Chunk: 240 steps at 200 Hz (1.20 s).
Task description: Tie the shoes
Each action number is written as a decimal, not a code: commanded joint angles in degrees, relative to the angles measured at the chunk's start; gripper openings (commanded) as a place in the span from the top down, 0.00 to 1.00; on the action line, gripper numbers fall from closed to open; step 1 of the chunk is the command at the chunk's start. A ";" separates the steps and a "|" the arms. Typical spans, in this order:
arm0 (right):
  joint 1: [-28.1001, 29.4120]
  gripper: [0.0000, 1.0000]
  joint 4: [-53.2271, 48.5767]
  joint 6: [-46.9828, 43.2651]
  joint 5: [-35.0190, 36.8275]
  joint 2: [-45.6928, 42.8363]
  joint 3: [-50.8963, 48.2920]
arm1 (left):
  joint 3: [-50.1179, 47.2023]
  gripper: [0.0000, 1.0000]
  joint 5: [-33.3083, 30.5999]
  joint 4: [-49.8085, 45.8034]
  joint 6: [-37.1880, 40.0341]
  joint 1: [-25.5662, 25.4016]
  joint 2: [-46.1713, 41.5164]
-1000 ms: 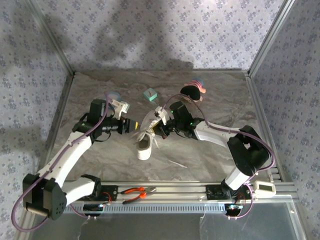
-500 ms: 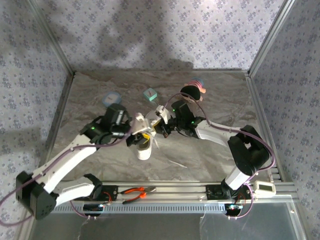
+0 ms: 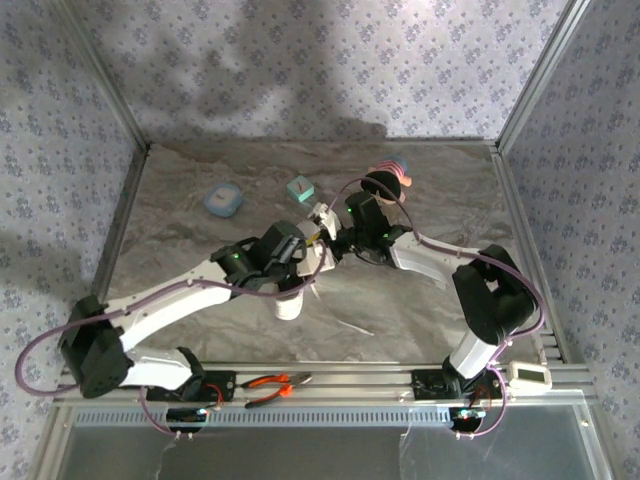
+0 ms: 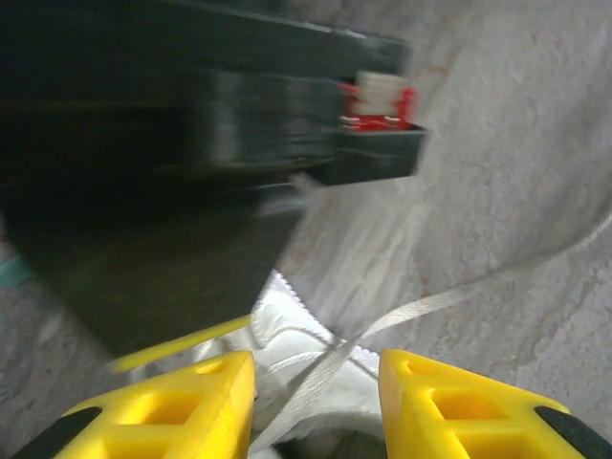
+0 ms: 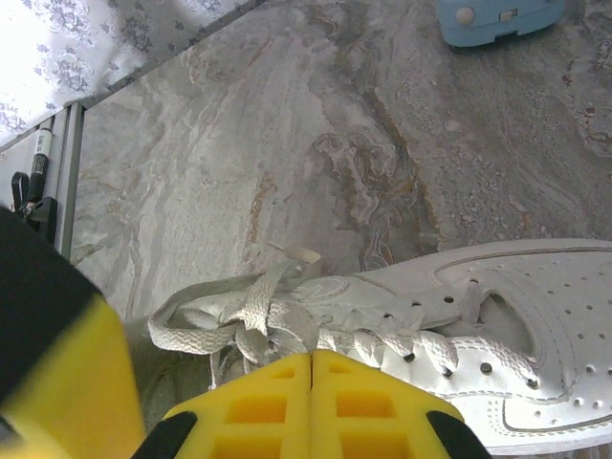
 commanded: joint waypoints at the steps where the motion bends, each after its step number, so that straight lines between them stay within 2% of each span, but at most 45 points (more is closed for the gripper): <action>1: -0.39 1.00 -1.36 -2.06 -1.69 0.99 1.48 | -4.45 0.63 5.24 2.46 1.72 4.42 -8.64; 13: -0.39 1.00 -1.43 -2.37 -1.82 0.98 1.48 | -7.36 0.65 10.83 2.57 8.64 6.84 -13.23; 34: -0.46 1.00 -1.51 -2.62 -2.42 1.11 1.59 | -7.77 0.69 11.08 -0.77 19.79 6.93 -15.37; 57: -0.46 1.00 -1.55 -2.48 -2.92 1.42 1.73 | -3.56 0.75 11.53 -4.84 24.73 6.80 -11.08; 85: -0.61 1.00 -2.05 -2.21 -3.27 1.94 2.31 | -1.68 0.76 10.68 -3.67 29.97 5.46 -6.54; 158: -0.66 1.00 -3.52 -2.38 -4.10 3.86 4.44 | -0.33 0.78 8.57 -3.77 38.88 5.08 0.73; 179: -0.82 1.00 -3.60 -2.38 -4.28 4.14 4.64 | -0.50 0.77 7.43 -3.32 39.93 5.29 2.12; 210: -0.84 1.00 -4.19 -2.47 -4.76 4.51 5.04 | -2.66 0.71 3.84 0.51 40.78 5.39 2.57; 240: -0.84 1.00 -4.39 -2.47 -5.07 4.75 5.26 | -4.09 0.72 3.21 1.79 40.92 5.93 2.73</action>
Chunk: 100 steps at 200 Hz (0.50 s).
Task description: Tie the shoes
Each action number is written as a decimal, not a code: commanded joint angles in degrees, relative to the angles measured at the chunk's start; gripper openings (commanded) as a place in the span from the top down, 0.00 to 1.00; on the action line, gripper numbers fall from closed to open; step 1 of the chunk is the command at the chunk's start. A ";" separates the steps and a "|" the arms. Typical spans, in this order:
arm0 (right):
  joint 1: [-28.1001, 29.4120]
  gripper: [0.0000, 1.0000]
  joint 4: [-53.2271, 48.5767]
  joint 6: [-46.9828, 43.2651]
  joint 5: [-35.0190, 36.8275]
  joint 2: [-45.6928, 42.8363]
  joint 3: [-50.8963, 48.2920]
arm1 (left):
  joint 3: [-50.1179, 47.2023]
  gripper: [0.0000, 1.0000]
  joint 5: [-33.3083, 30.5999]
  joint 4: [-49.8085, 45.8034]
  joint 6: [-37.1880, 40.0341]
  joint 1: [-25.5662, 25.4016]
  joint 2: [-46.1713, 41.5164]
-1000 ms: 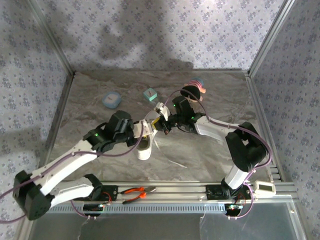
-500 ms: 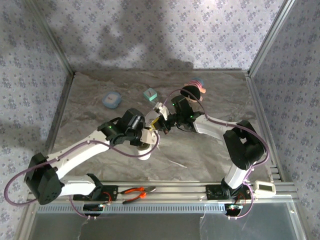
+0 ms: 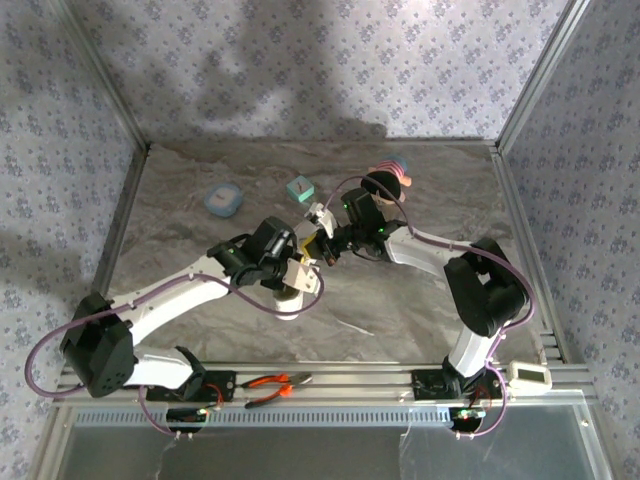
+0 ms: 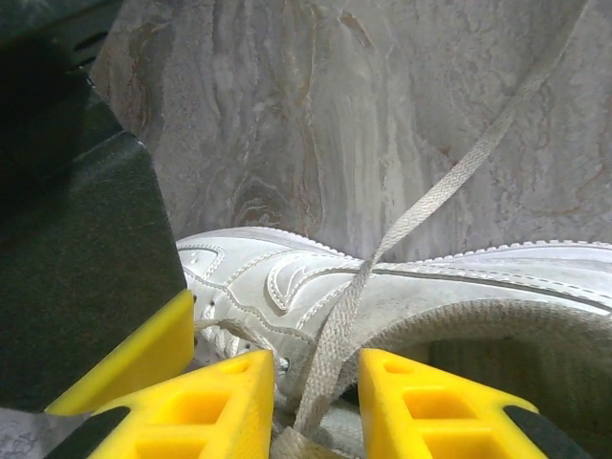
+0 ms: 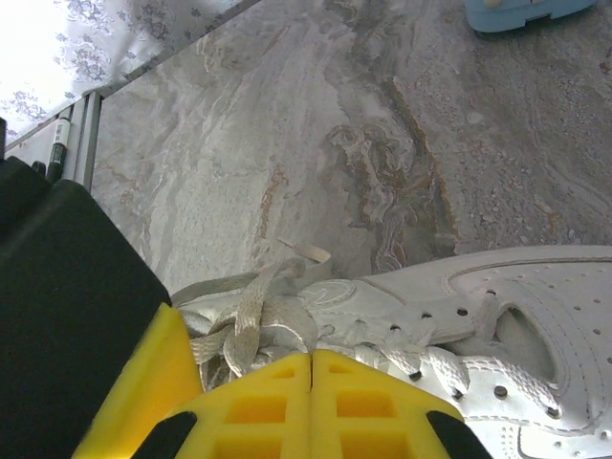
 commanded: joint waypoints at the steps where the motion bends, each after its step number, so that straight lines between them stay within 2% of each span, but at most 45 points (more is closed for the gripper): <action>1: -0.40 1.00 -1.85 -1.03 -1.75 1.13 1.69 | -1.57 0.72 -0.93 1.92 1.59 0.68 0.08; 57: -0.48 1.00 -2.67 -1.28 -2.25 1.47 2.13 | -4.11 0.77 -1.08 2.25 2.19 1.01 -0.25; 68: -0.53 1.00 -2.71 -1.29 -2.28 1.51 2.22 | -4.39 0.81 -1.27 2.51 2.12 1.02 -0.34; 96: -0.53 1.00 -2.91 -1.38 -2.36 1.46 2.31 | -3.96 1.00 -0.89 2.05 0.85 1.16 -1.11; 100: -0.54 1.00 -2.91 -1.34 -2.28 1.40 2.31 | -3.81 1.00 -0.72 1.87 0.65 1.30 -1.23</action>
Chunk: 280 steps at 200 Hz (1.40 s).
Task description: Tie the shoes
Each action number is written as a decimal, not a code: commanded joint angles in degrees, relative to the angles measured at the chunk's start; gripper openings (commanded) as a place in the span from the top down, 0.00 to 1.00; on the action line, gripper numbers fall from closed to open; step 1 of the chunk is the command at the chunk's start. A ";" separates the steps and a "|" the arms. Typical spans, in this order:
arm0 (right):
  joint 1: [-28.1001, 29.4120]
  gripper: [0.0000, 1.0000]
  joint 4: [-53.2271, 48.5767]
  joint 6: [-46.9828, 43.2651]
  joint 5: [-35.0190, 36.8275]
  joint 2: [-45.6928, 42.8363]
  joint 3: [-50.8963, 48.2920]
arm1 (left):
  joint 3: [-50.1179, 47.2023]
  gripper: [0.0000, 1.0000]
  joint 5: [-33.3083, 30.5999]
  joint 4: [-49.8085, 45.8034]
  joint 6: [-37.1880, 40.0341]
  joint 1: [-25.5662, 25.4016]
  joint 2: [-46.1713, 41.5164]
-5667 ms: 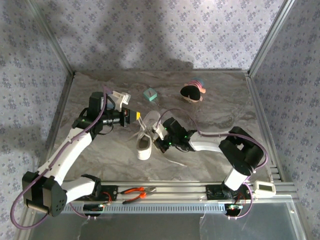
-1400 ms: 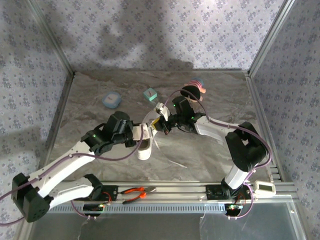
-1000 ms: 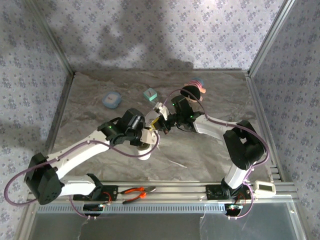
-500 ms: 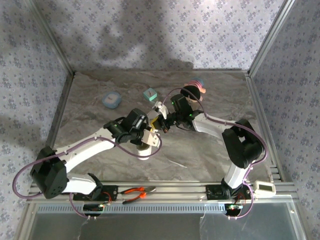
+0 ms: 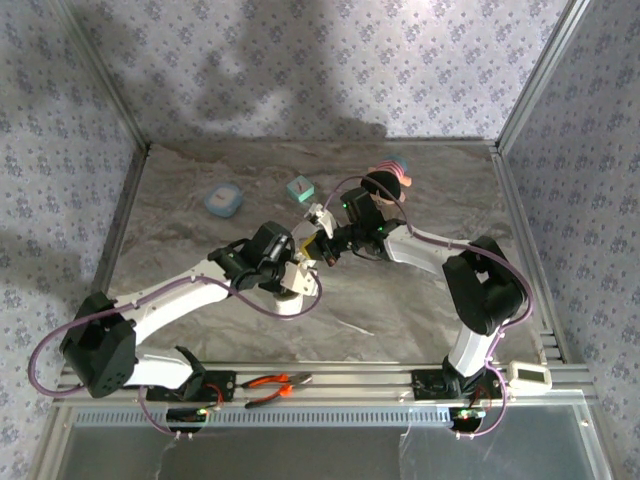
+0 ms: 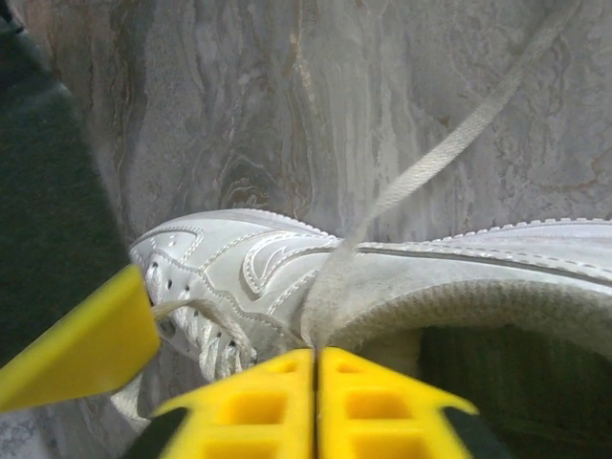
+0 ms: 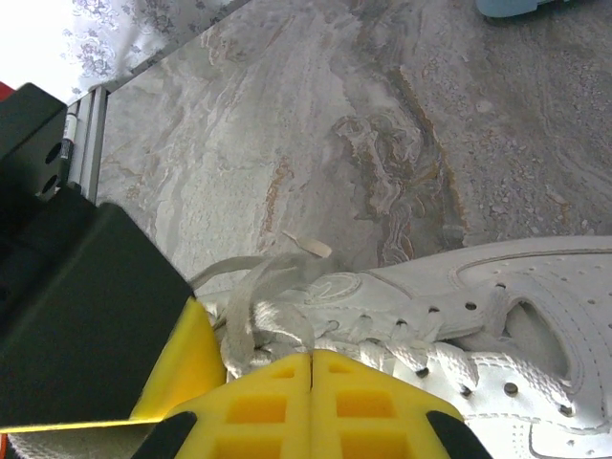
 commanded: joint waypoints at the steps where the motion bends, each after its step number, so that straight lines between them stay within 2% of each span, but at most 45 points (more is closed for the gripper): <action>1: -0.36 1.00 -1.36 -1.18 -1.30 0.72 1.59 | -0.34 1.00 0.56 -1.28 -0.35 0.60 -1.21; 69: -0.09 1.00 -0.13 -0.94 0.24 -1.17 0.14 | 1.10 1.00 10.22 -1.97 -10.39 5.66 -6.04; 127: 0.60 1.00 1.10 -0.59 1.95 -3.05 -1.70 | 4.75 1.00 17.03 -5.32 -18.25 7.93 -2.46; 168: 0.64 1.00 1.60 -0.15 2.65 -4.74 -2.76 | 7.12 1.00 18.51 -5.41 -23.12 8.02 0.61; 280: 0.74 1.00 1.62 0.44 2.24 -5.88 -4.29 | 6.99 1.00 15.45 0.45 -36.99 10.67 5.04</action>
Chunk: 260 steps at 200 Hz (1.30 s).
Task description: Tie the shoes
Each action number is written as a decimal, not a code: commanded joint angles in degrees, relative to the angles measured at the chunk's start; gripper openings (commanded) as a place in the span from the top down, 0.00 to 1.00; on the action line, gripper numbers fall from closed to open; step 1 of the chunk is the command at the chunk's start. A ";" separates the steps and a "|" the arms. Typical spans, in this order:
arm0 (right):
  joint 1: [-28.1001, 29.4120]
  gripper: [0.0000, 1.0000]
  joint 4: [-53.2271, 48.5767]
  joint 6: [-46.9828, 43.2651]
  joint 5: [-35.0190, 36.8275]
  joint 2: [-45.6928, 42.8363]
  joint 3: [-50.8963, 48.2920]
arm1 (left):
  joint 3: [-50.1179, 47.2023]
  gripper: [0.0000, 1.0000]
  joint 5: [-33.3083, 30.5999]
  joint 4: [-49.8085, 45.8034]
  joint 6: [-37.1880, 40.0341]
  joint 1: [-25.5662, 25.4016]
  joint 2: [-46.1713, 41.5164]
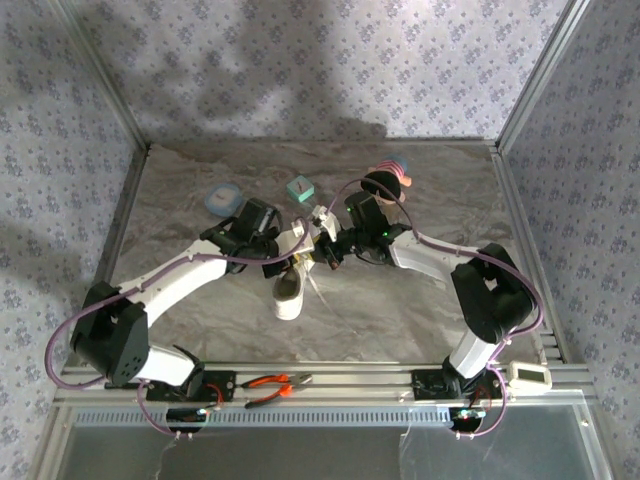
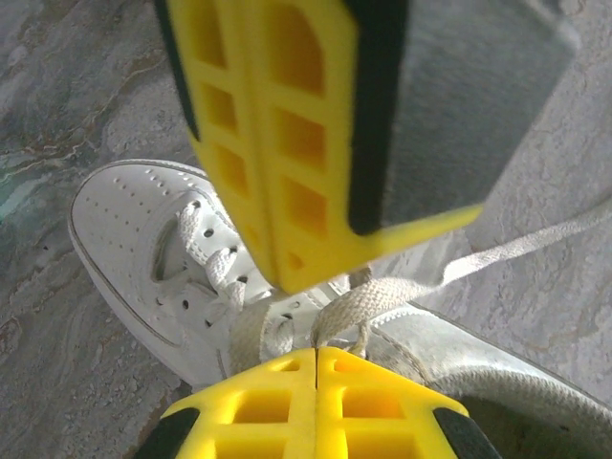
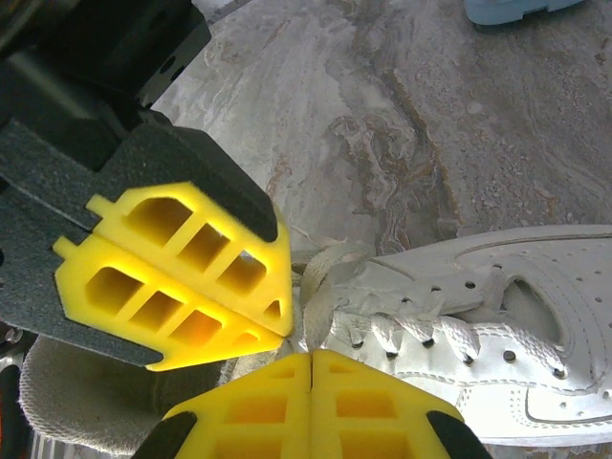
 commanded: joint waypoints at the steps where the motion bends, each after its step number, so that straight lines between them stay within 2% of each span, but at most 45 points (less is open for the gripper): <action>1: 0.35 1.00 0.27 0.32 0.02 -2.07 -0.69 | 0.81 1.00 -0.03 2.40 -4.33 0.54 0.44; 80: 1.79 1.00 0.50 1.64 -0.51 -2.34 -0.55 | 1.28 1.00 -1.67 2.47 -9.86 0.77 3.46; 149: 3.56 1.00 1.69 2.89 0.45 -0.79 -1.19 | -0.03 1.00 2.93 3.81 -13.09 2.33 1.78; 183: 3.12 1.00 1.72 3.27 1.23 -0.12 -0.49 | -0.47 0.81 2.83 2.78 -13.20 2.42 0.27; 260: 1.44 1.00 0.79 3.49 1.69 -0.10 -0.17 | 0.62 0.72 5.49 -0.40 -14.12 3.83 -3.38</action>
